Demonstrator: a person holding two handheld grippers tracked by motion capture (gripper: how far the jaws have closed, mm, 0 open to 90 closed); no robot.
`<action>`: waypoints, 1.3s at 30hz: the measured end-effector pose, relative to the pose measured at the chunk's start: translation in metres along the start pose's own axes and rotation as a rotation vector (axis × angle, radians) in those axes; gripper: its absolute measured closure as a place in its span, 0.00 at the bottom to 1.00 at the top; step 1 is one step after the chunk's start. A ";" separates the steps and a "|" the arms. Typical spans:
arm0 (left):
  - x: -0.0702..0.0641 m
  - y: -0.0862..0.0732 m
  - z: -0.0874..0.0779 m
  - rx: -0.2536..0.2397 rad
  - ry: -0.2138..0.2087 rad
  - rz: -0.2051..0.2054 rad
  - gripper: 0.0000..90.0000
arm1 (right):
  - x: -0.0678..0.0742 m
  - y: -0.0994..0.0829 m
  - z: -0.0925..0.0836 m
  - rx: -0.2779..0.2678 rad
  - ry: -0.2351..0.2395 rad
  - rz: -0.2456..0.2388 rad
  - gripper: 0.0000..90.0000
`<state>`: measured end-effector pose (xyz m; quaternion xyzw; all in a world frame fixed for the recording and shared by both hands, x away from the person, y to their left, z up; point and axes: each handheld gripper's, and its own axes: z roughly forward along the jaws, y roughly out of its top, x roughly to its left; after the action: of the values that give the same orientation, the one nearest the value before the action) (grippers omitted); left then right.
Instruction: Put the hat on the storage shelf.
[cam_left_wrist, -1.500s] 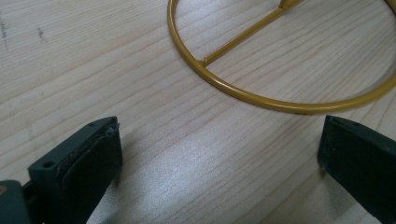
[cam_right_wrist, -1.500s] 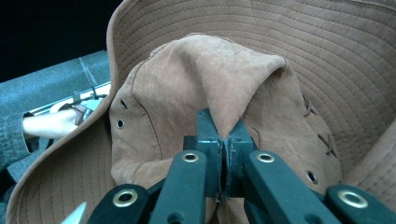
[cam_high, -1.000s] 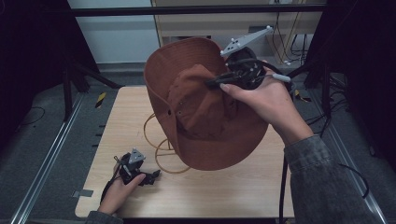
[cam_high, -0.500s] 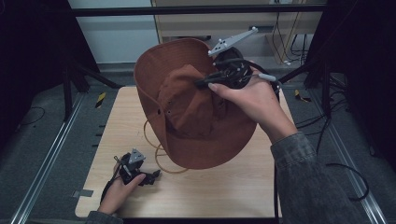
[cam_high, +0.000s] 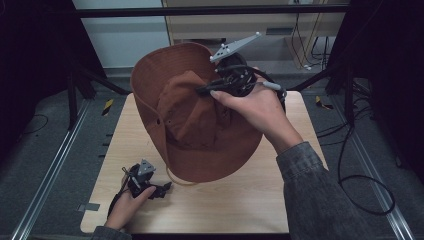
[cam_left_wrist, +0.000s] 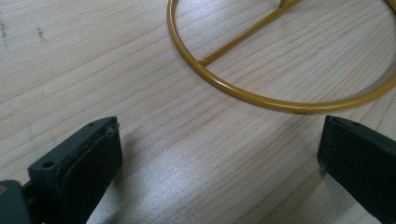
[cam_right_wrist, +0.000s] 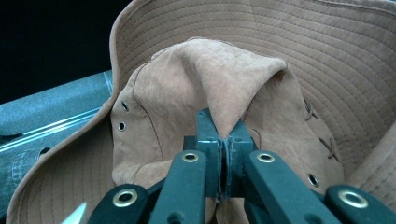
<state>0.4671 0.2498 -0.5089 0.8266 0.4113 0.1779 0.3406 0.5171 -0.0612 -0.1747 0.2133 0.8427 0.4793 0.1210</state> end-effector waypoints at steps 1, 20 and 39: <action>0.000 0.000 0.000 0.001 0.000 0.001 0.00 | 0.000 0.000 0.000 0.000 -0.001 0.000 0.97; 0.000 0.000 0.000 0.002 0.002 0.001 0.00 | 0.004 0.011 0.017 -0.021 0.045 0.015 0.97; 0.000 0.000 0.000 0.002 0.004 0.001 0.00 | 0.004 0.021 0.042 0.010 0.063 0.018 0.97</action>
<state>0.4668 0.2497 -0.5088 0.8268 0.4116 0.1792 0.3389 0.5357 -0.0183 -0.1783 0.2061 0.8465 0.4828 0.0892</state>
